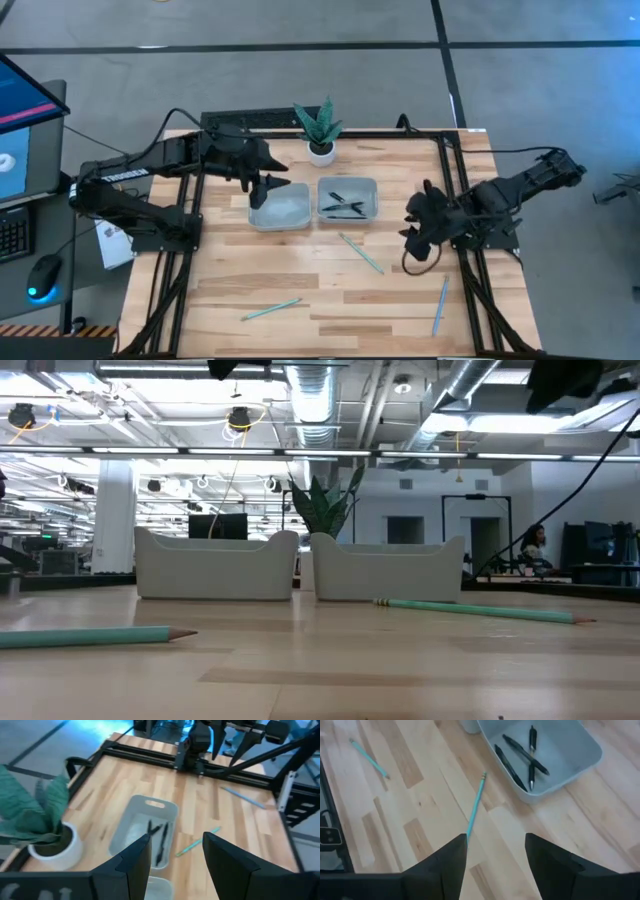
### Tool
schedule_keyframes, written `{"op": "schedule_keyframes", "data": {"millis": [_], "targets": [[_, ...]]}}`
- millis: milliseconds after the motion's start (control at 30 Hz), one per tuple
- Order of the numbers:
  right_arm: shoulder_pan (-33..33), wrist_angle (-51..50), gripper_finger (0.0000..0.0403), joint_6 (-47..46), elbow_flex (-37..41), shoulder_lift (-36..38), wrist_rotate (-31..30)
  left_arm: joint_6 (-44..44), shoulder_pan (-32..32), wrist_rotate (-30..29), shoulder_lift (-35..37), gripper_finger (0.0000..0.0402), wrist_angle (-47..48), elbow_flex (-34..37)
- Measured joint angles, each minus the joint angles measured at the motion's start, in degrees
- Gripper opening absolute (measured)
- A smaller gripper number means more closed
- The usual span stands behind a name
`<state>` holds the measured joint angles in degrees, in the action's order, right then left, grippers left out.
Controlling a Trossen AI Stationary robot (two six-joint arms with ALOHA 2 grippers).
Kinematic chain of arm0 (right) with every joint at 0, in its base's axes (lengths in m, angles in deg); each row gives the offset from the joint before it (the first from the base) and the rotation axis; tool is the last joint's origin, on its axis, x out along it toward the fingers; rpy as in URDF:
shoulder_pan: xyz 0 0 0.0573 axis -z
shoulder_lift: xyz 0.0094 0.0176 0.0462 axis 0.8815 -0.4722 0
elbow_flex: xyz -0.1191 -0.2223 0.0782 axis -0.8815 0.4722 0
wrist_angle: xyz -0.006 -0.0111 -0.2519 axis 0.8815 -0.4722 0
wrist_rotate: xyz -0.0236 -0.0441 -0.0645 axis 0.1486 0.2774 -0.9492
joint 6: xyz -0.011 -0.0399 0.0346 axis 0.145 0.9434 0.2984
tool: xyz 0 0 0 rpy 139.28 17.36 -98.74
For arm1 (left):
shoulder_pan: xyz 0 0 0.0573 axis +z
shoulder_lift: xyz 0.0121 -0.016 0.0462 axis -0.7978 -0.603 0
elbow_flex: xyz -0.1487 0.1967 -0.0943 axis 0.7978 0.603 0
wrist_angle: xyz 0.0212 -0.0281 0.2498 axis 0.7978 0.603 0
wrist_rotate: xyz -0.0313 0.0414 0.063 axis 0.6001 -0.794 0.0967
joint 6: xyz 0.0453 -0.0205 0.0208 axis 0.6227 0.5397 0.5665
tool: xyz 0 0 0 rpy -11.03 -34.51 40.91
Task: Sort pens & pencils
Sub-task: Put the top green pencil into the left gray bin
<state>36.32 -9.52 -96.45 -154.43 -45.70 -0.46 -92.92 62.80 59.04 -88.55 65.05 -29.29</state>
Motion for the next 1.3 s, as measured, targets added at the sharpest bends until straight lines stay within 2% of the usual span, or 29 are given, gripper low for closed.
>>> {"op": "schedule_keyframes", "data": {"millis": [167, 300, 467, 633, 767, 933, 1100, 1300], "targets": [[-3.2, 0.3, 0.0224, -2.3, 0.0, -1.0, -3.1, -2.5, -4.1, -2.3, 0.0, 0.0169, -0.2, 0.0], [-4.9, 0.4, 0.0223, -3.5, 0.0, -2.3, -7.2, -2.7, -8.2, -9.6, 0.0, 0.0169, -0.3, 0.0], [-4.8, 0.4, 0.0223, -7.3, 0.0, -5.8, -6.2, -4.5, -12.2, -16.0, 0.0, 0.0169, -1.7, 0.0], [-4.7, 0.3, 0.0224, -8.8, 0.0, -11.5, -2.0, -6.8, -15.2, -16.6, 0.0, 0.0169, -1.7, 0.0], [-3.9, 0.3, 0.0224, -9.1, 0.0, -16.0, -1.8, -7.1, -17.0, -18.5, 0.0, 0.0169, -1.7, 0.0], [-1.3, 0.6, 0.0228, -13.7, 0.0, -20.7, -0.6, -8.7, -17.9, -19.7, 0.0, 0.0169, -1.7, 0.0], [0.7, 2.3, 0.0231, -13.2, 0.0, -25.3, 2.1, -10.6, -18.5, -19.7, 0.0, 0.0169, -1.6, 0.0], [0.9, 7.6, 0.0230, -6.5, 0.0, -31.2, 2.5, -12.3, -19.5, -19.6, 0.0, 0.0169, -1.1, 0.0]]}}
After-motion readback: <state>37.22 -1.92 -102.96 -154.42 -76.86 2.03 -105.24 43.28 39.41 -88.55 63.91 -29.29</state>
